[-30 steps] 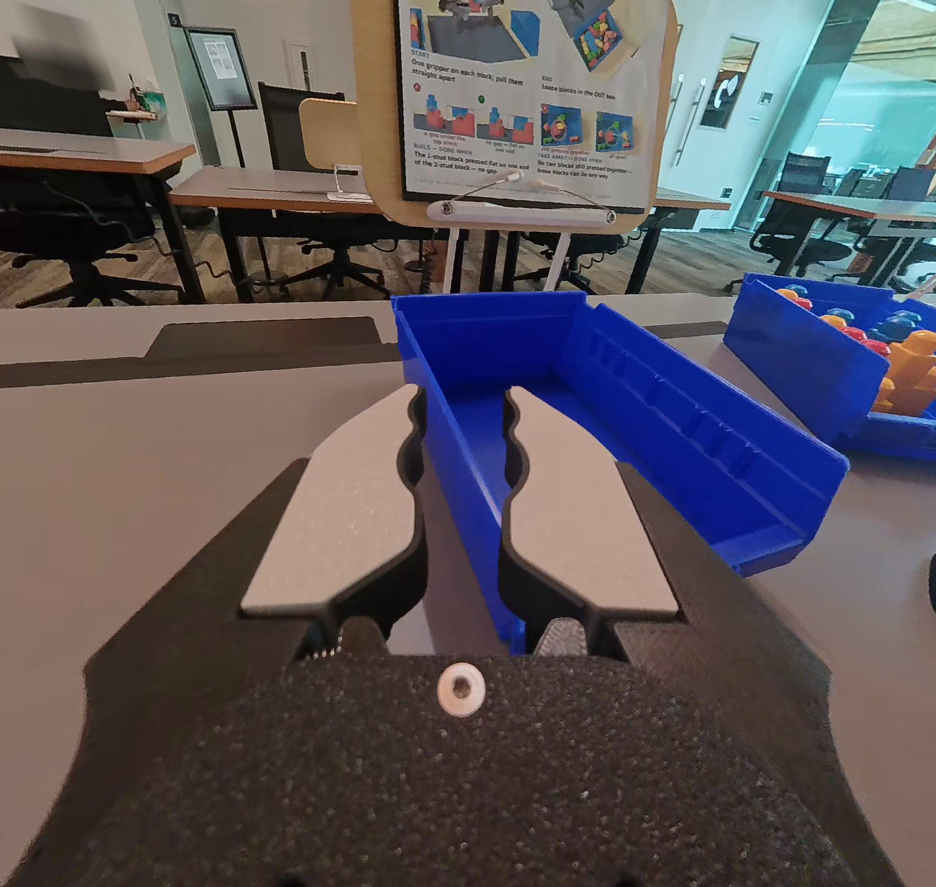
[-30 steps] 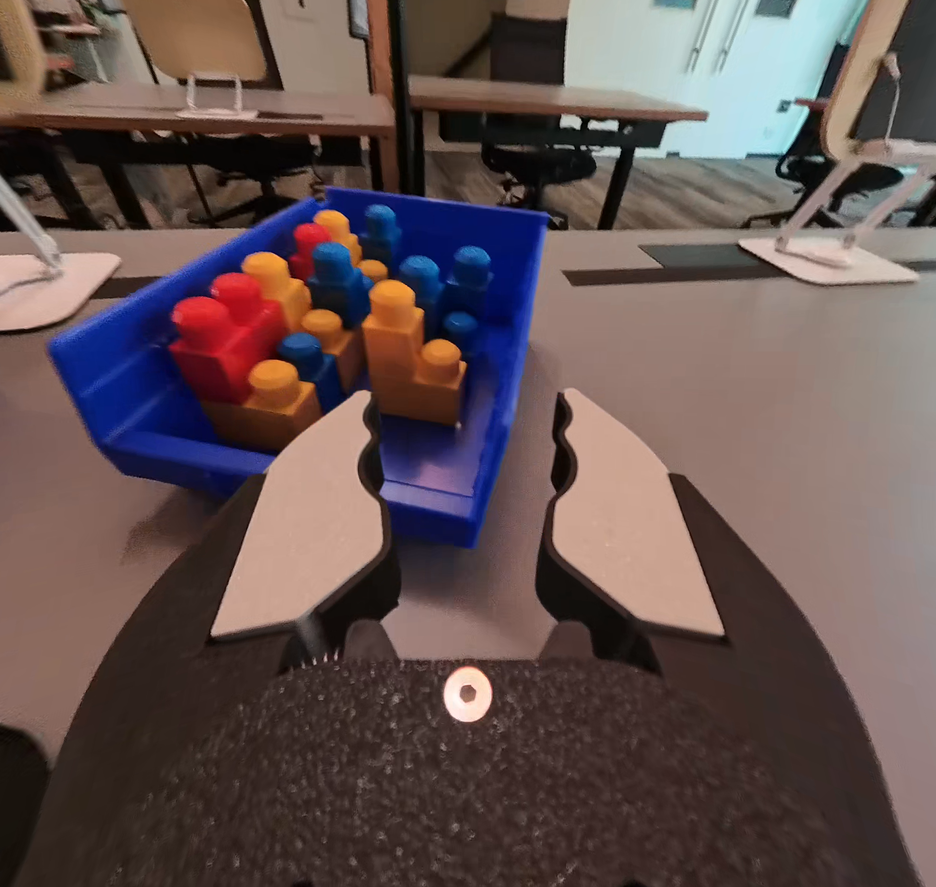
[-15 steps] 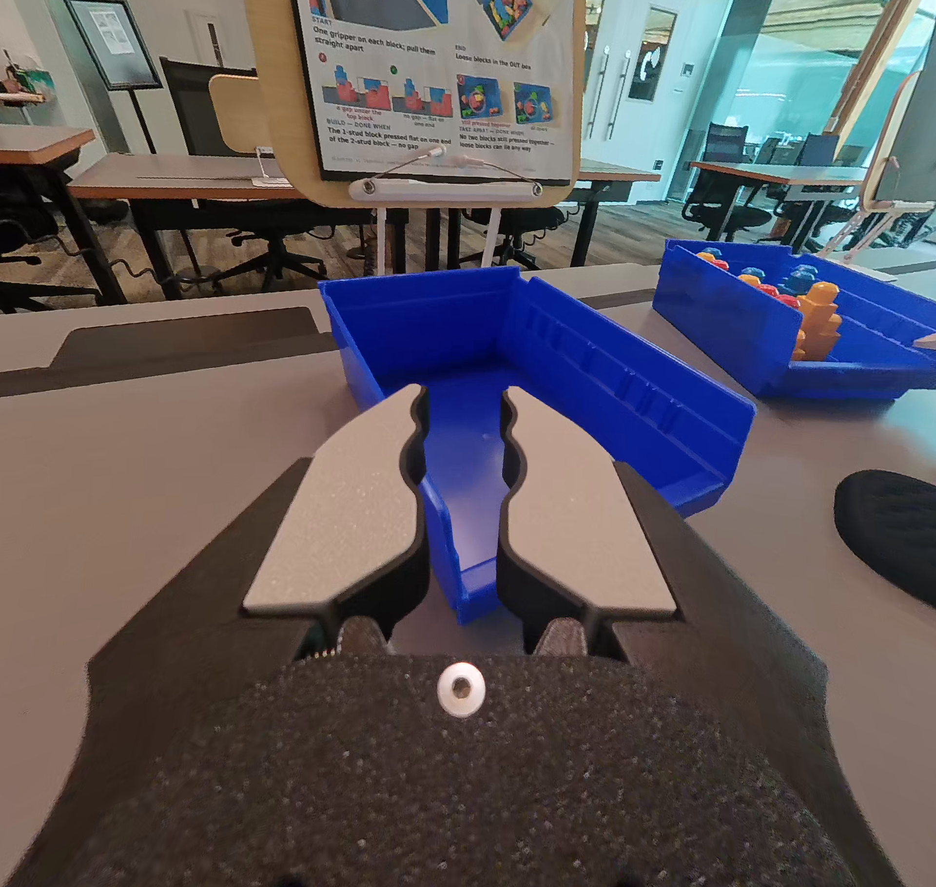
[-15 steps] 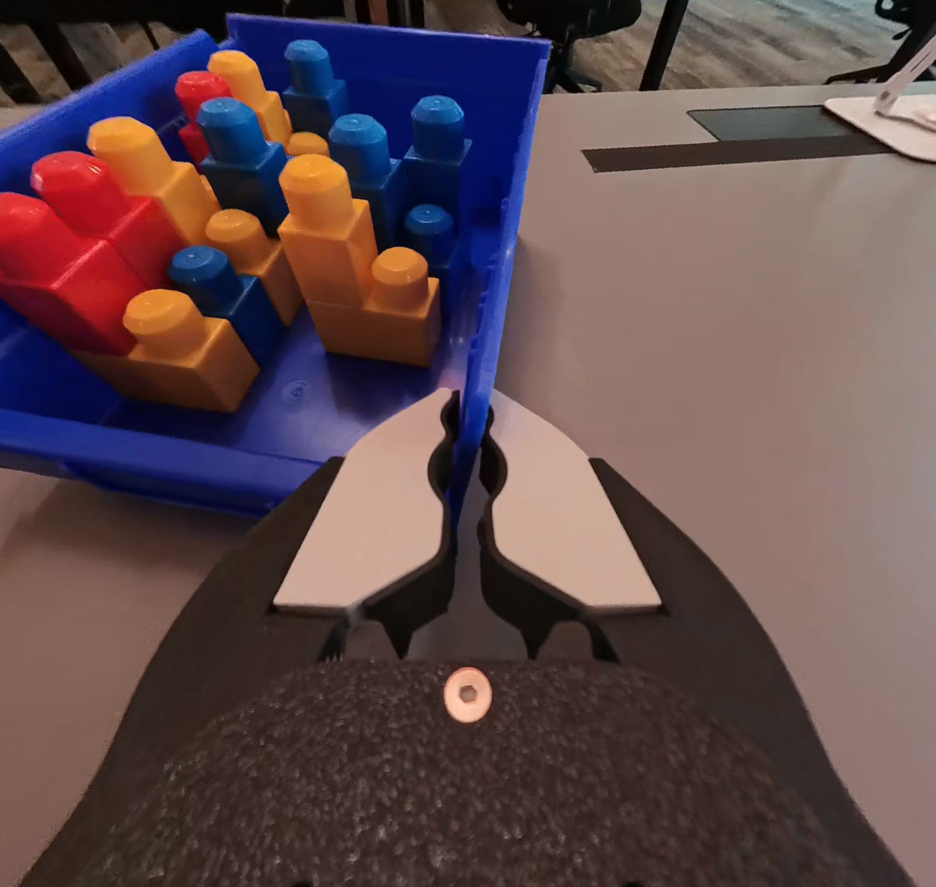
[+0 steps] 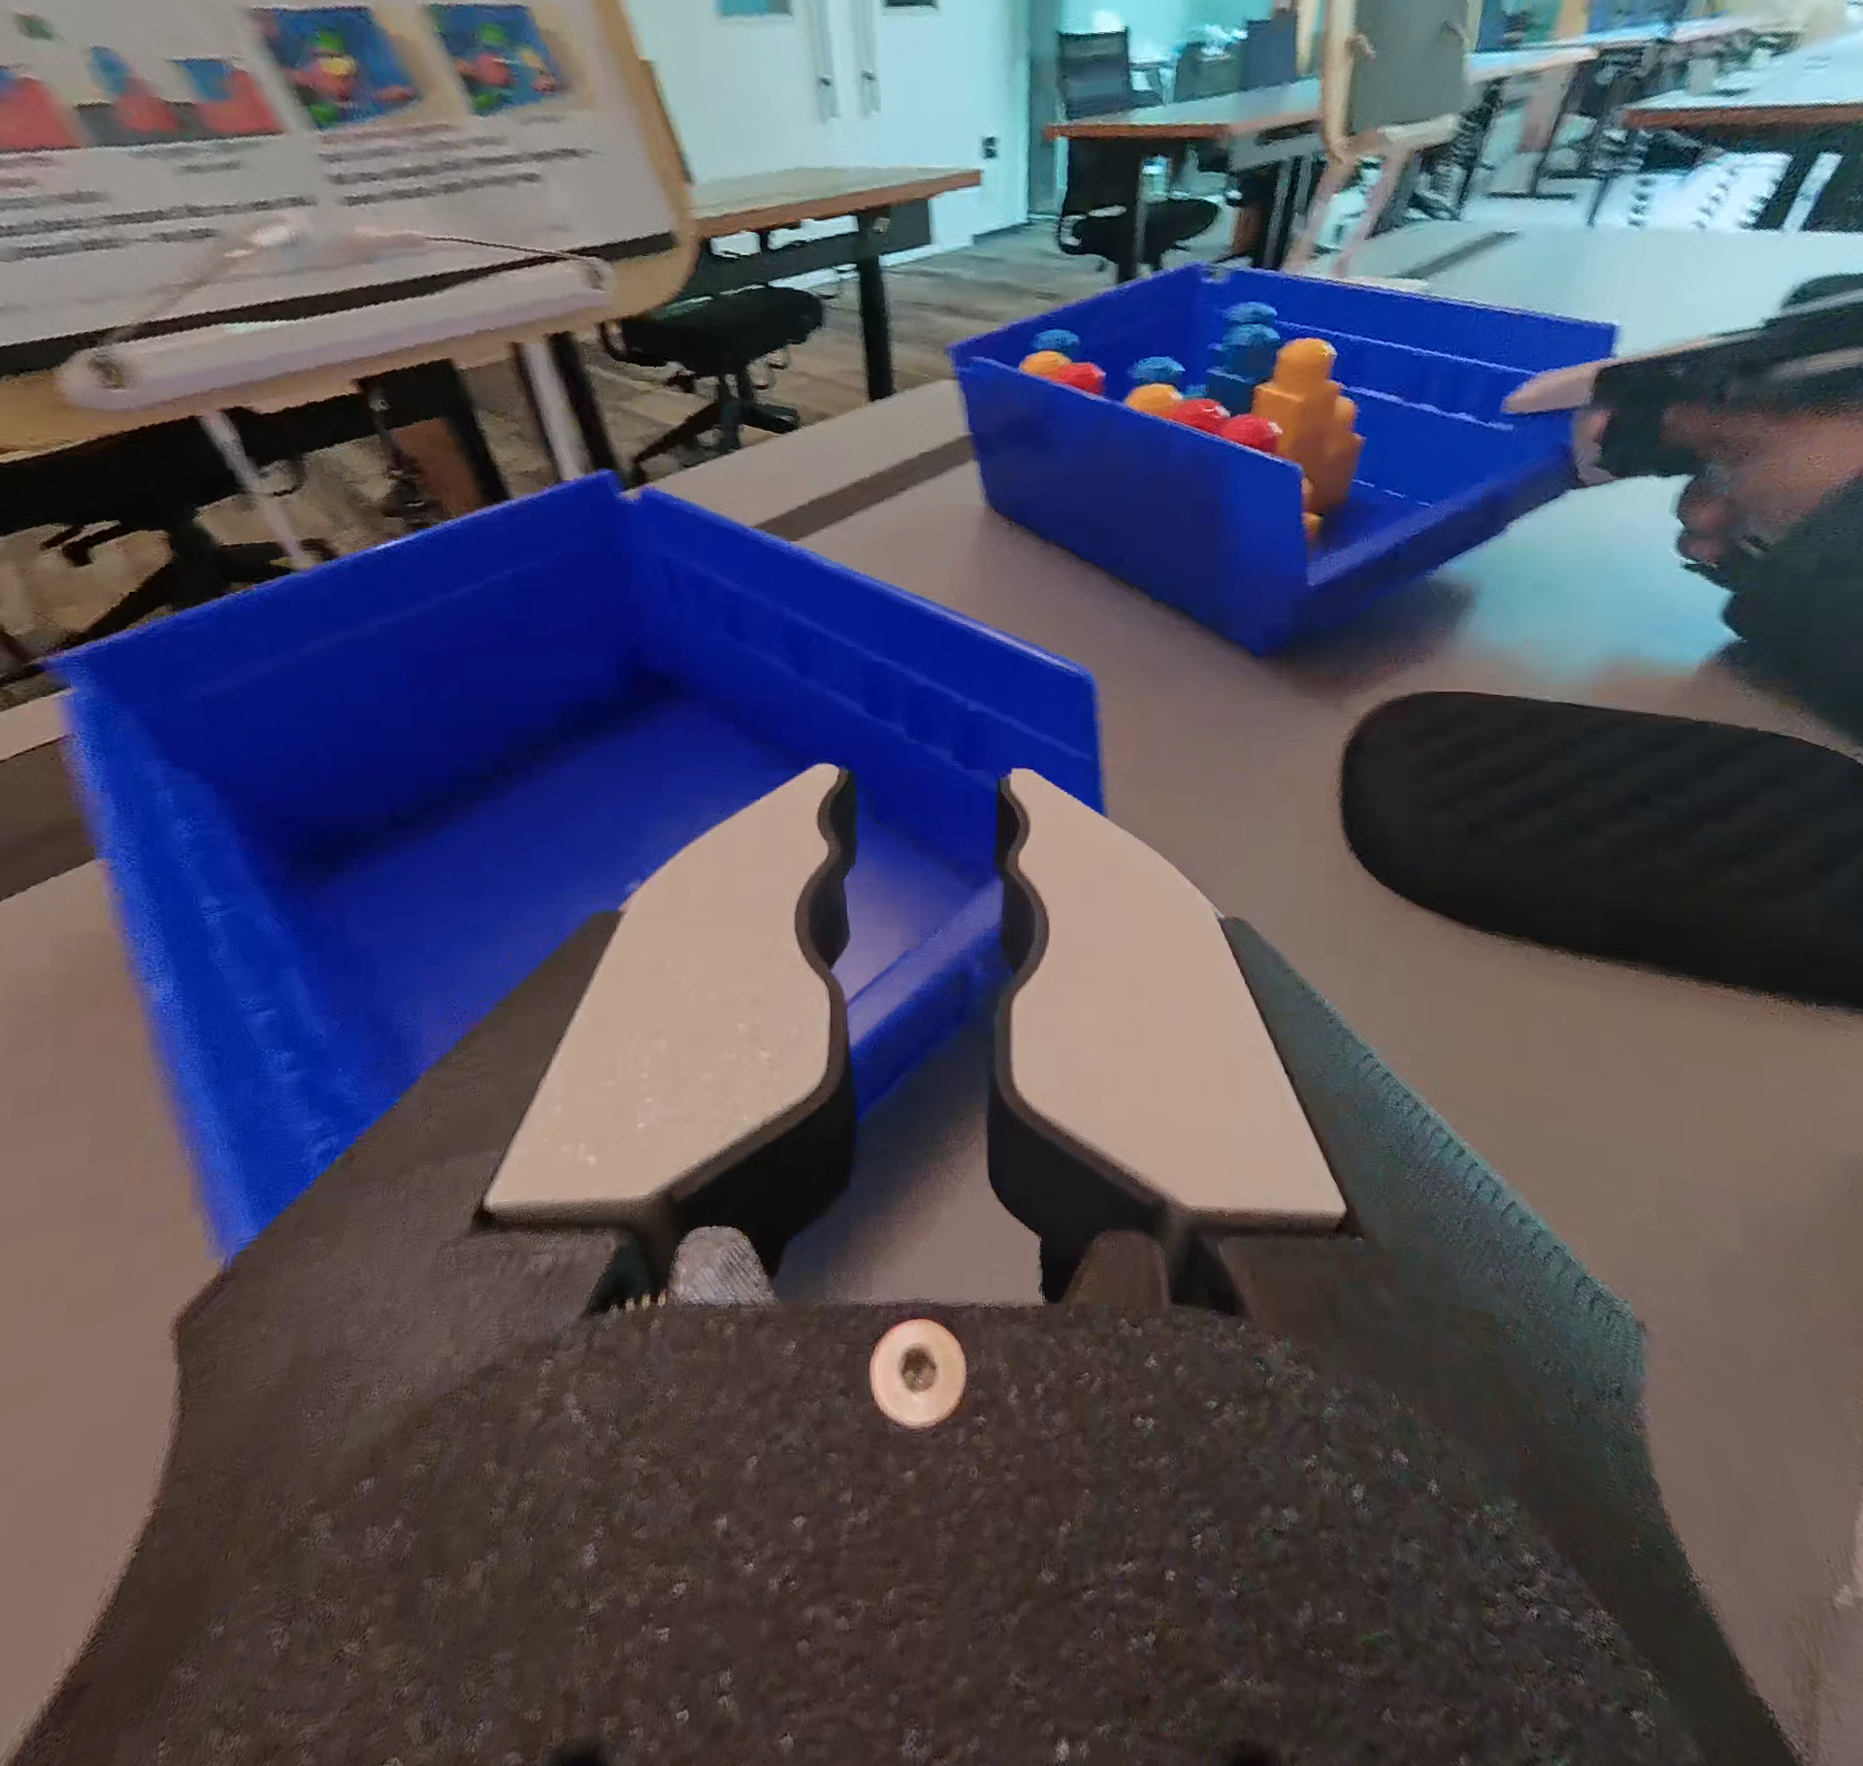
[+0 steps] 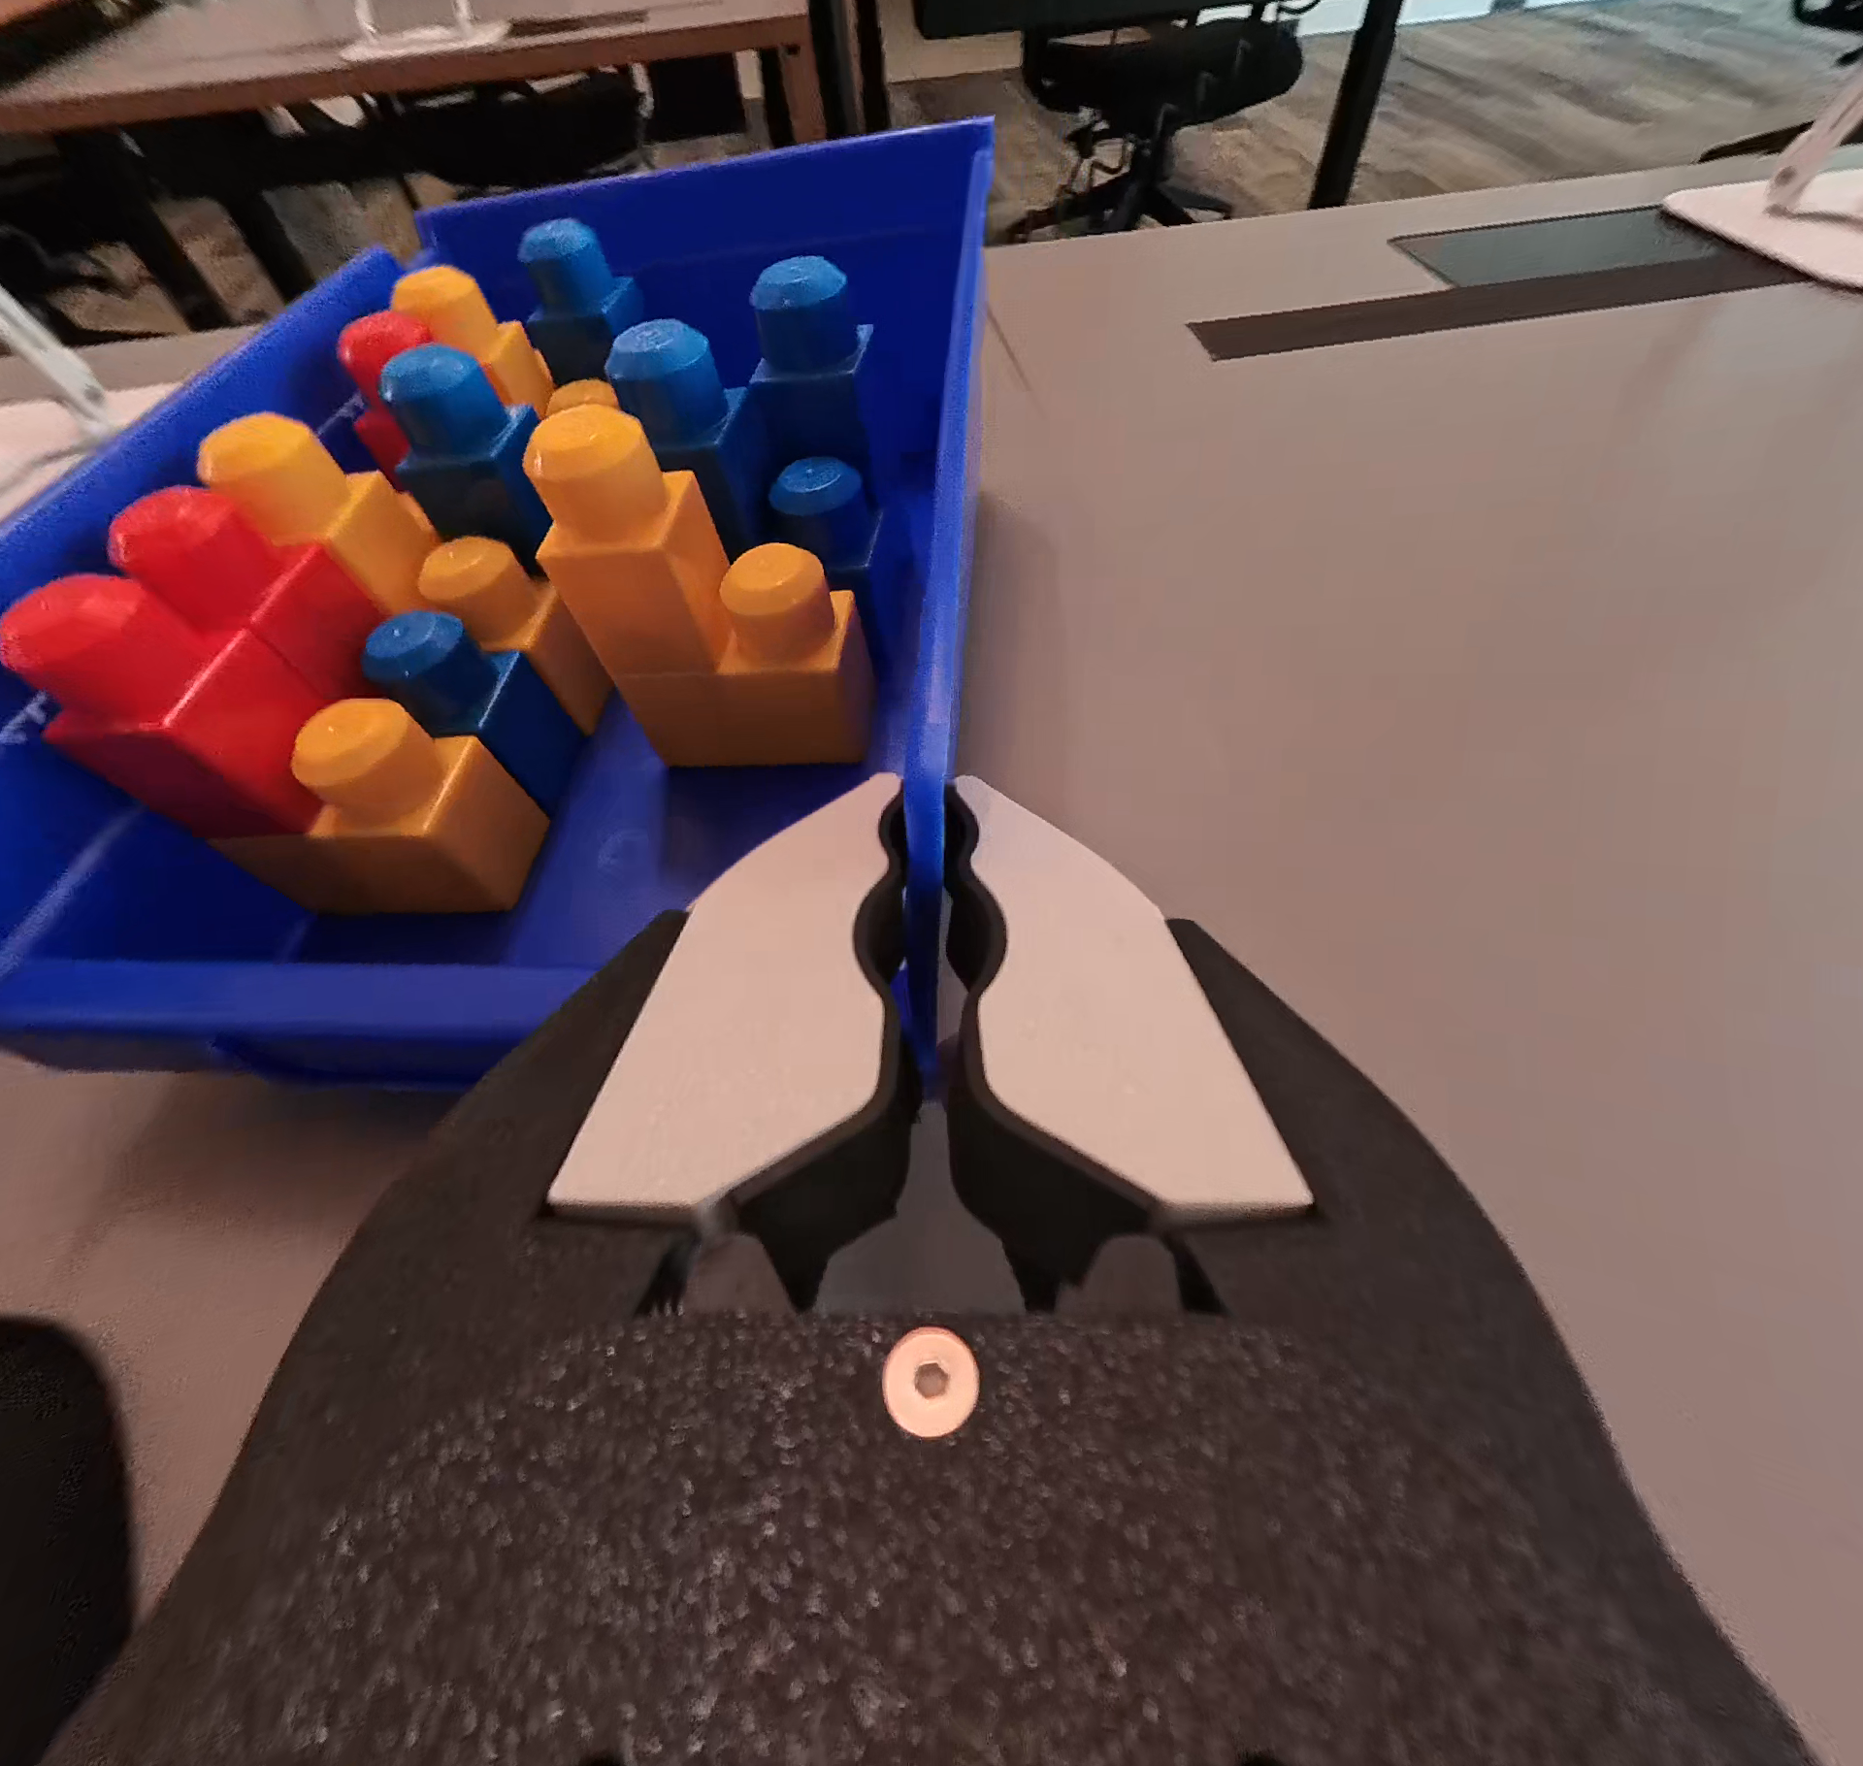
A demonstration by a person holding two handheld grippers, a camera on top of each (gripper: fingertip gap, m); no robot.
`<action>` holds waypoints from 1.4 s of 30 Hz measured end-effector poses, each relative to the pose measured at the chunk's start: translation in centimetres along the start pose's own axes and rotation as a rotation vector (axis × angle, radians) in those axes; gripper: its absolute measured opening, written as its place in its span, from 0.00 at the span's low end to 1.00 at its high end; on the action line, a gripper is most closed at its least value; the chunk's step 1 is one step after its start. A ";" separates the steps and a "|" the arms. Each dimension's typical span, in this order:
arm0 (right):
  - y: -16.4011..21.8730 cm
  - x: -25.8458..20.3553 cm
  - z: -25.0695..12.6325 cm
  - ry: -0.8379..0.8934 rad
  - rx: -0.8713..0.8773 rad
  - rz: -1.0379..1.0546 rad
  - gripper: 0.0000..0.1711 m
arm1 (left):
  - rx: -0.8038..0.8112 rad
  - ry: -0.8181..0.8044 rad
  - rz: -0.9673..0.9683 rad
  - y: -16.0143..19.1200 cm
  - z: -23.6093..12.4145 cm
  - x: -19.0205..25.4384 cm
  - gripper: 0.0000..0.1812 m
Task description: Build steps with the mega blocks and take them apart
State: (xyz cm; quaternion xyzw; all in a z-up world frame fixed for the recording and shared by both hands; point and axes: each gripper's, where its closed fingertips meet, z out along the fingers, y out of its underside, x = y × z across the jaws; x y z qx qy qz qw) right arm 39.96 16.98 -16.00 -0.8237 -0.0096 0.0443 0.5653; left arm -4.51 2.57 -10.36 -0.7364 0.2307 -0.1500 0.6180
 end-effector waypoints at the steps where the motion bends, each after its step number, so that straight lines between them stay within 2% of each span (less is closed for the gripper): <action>1: 0.1 -0.4 -0.2 -0.023 -0.002 0.009 0.01 | -0.003 0.033 0.003 0.1 0.4 1.0 0.14; 8: 0.0 -4.2 -0.1 -0.124 0.001 0.010 0.02 | -0.052 0.183 0.023 0.8 3.2 6.6 0.14; 14: 0.0 -6.5 -0.2 -0.164 0.007 0.019 0.02 | -0.201 0.277 -0.049 2.6 8.6 12.0 0.20; 20: 0.2 -7.0 -0.7 -0.174 0.017 0.033 0.02 | -0.266 0.239 -0.058 3.8 14.4 14.3 0.19; 23: 0.2 -7.1 -1.0 -0.173 0.031 0.033 0.02 | -0.219 0.159 -0.040 3.1 16.9 13.7 0.22; 26: 0.2 -7.1 -1.2 -0.159 0.050 0.021 0.02 | -0.208 0.109 -0.075 2.7 18.3 13.0 0.16; 30: -0.4 -7.2 -2.2 -0.133 0.096 -0.040 0.02 | -0.163 0.059 -0.082 2.7 19.0 12.0 0.11; 35: -1.7 -7.8 -4.2 -0.108 0.166 -0.114 0.02 | -0.160 0.041 -0.045 2.3 18.4 12.0 0.09; 42: -5.0 -9.7 -7.6 -0.158 0.257 -0.135 0.02 | -0.044 0.035 -0.006 -2.9 14.7 11.4 0.09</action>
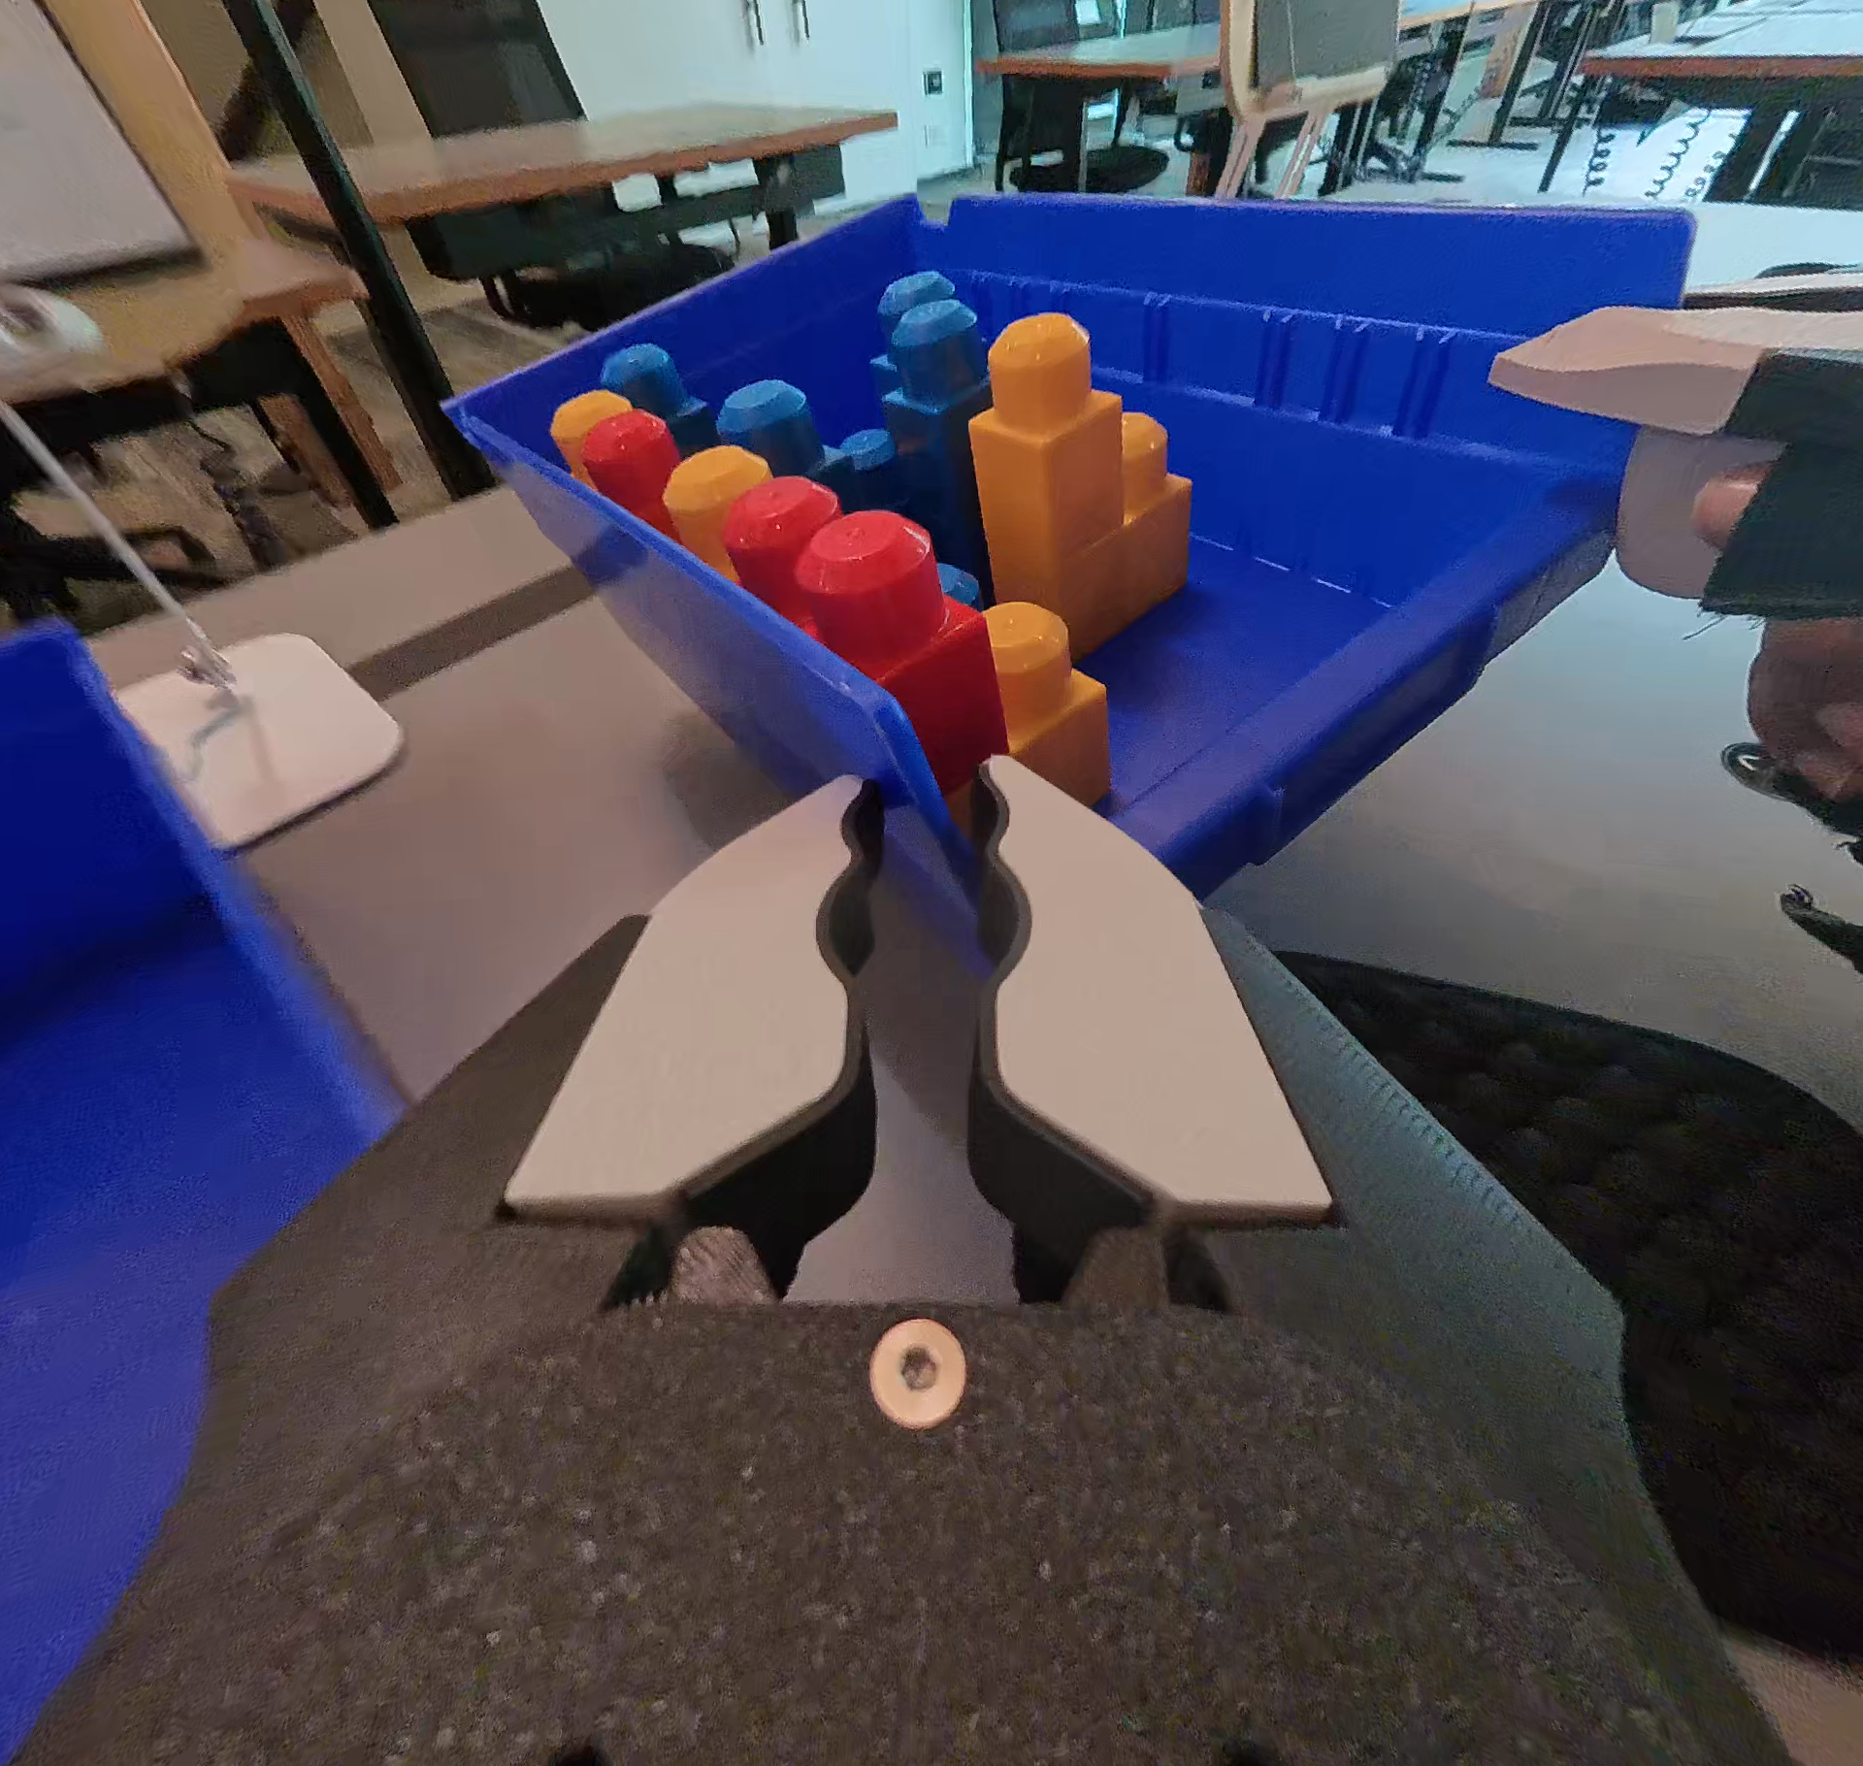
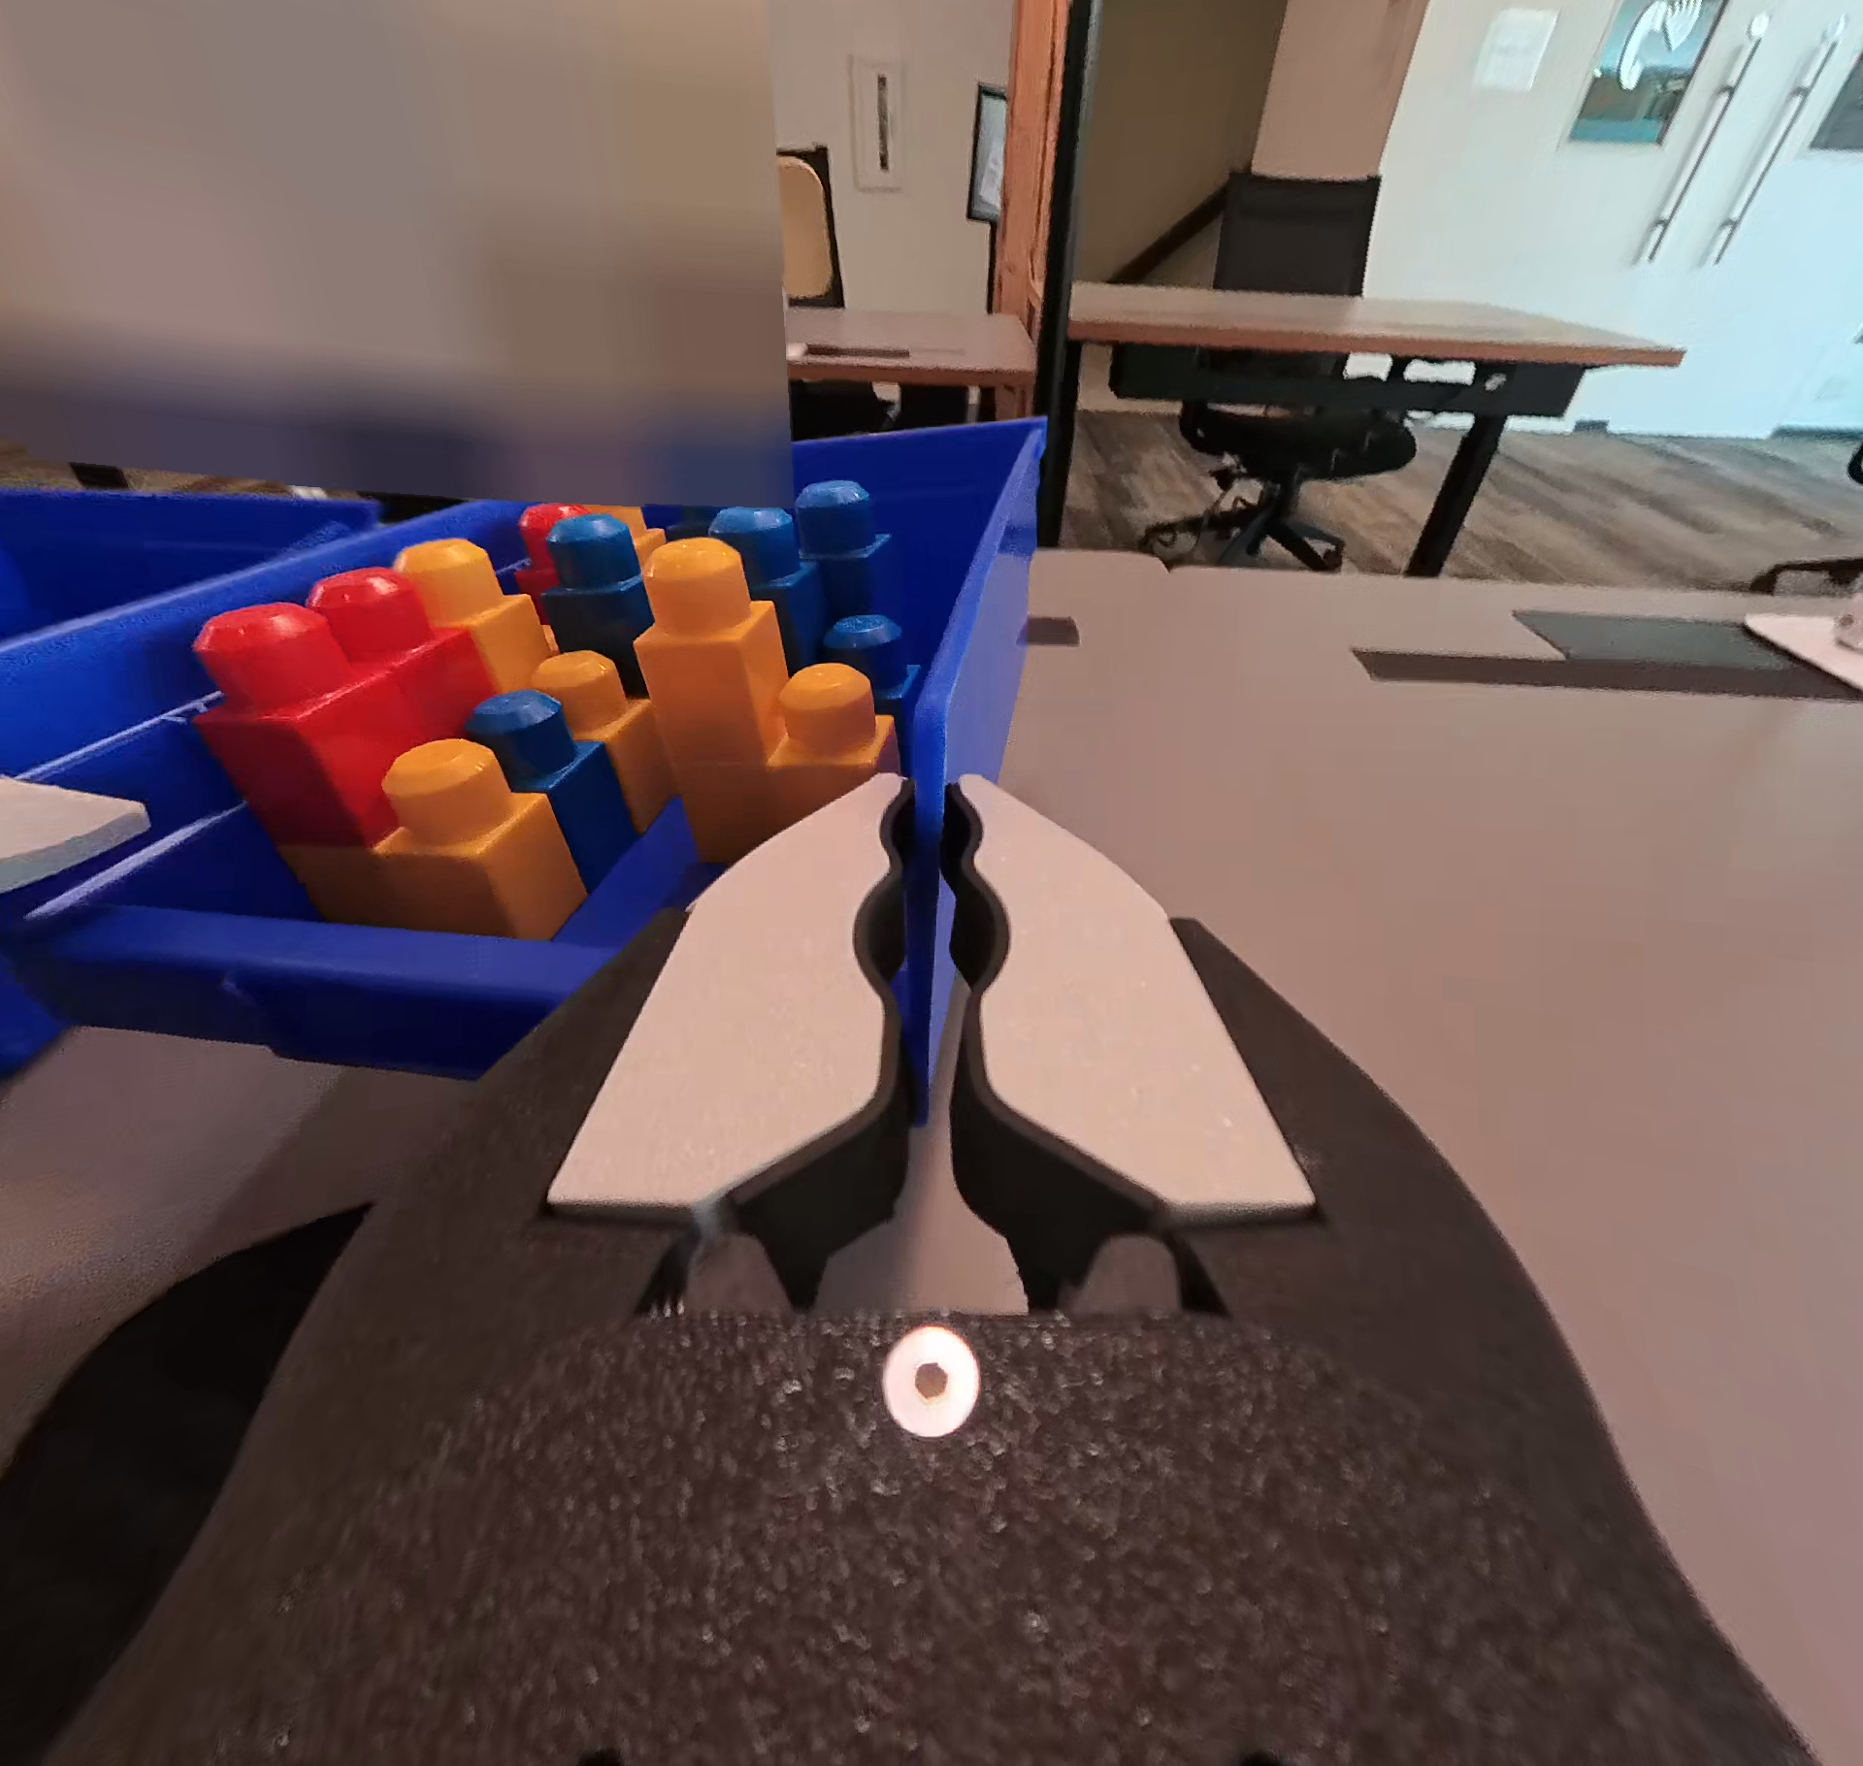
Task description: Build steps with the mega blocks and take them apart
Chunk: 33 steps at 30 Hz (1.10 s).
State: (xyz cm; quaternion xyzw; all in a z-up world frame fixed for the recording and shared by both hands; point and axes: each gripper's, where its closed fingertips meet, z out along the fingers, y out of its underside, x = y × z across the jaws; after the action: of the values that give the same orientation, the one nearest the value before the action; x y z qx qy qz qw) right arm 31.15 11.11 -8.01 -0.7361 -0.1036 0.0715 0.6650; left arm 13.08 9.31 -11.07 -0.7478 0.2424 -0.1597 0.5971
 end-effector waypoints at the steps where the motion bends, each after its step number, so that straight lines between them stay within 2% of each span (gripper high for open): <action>1: -0.8 -0.7 -0.3 -0.017 0.019 -0.002 0.02 | 0.019 -0.013 0.021 -0.8 -0.9 -0.4 0.09; 8: -7.2 -8.4 -1.2 -0.159 0.154 -0.068 0.04 | 0.138 -0.158 0.098 -5.3 -8.3 -5.7 0.08; 17: -11.9 -21.5 0.8 -0.392 0.224 -0.077 0.04 | 0.201 -0.415 0.065 -6.2 -18.7 -14.8 0.06; 25: -12.0 -33.6 3.5 -0.591 0.209 -0.051 0.06 | 0.176 -0.621 0.046 -4.6 -27.6 -22.9 0.05; 33: -8.9 -45.6 5.9 -0.746 0.113 -0.130 0.06 | 0.086 -0.808 -0.001 0.6 -35.4 -30.0 0.05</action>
State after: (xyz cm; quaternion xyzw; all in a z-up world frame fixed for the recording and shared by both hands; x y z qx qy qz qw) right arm -14.98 6.33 -1.22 -0.6134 -0.3812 0.2977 0.6243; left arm -30.64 -3.07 -1.75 -0.7247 -0.0192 0.1366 0.6751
